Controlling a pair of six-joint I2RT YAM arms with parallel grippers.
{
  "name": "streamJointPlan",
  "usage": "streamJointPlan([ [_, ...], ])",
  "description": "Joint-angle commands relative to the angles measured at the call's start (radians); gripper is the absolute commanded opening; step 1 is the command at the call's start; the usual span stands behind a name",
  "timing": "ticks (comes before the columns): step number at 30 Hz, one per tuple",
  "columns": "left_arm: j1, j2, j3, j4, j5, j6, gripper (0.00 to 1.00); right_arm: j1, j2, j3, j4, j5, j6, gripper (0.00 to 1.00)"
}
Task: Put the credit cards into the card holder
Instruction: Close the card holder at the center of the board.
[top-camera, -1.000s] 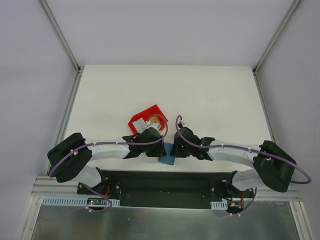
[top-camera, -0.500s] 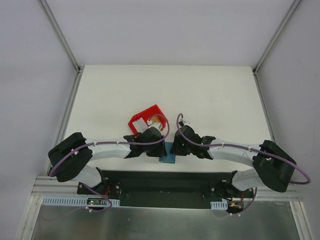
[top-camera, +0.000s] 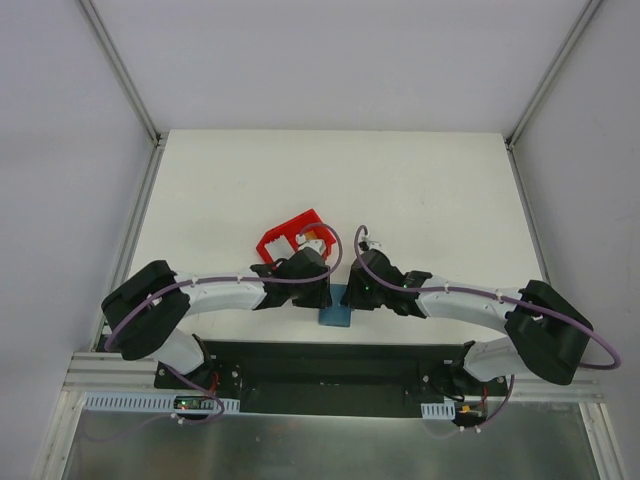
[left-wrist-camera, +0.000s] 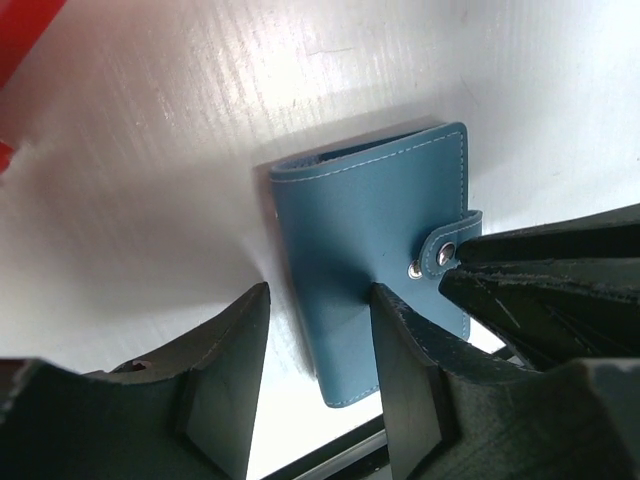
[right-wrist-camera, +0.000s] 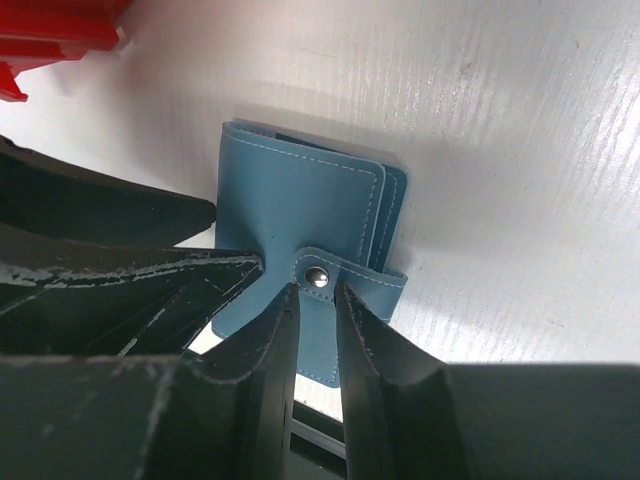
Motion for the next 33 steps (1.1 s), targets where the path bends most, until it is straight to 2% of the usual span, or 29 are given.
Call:
streamJointPlan([
  [1, 0.010, 0.052, 0.025, -0.042, -0.009, 0.043, 0.43, -0.007, -0.017, 0.033, 0.023, -0.012, -0.040, 0.24],
  [11, 0.008, 0.063, -0.013, -0.042, -0.015, 0.021, 0.39, -0.007, -0.025, 0.066, -0.007, -0.022, -0.121, 0.21],
  [22, 0.010, 0.074, 0.002, -0.042, -0.007, 0.021, 0.39, -0.017, 0.014, 0.073, -0.023, -0.046, -0.118, 0.19],
  [33, 0.010, 0.069, -0.001, -0.037, -0.004, 0.030, 0.39, -0.021, -0.088, 0.027, -0.031, 0.023, -0.098, 0.22],
])
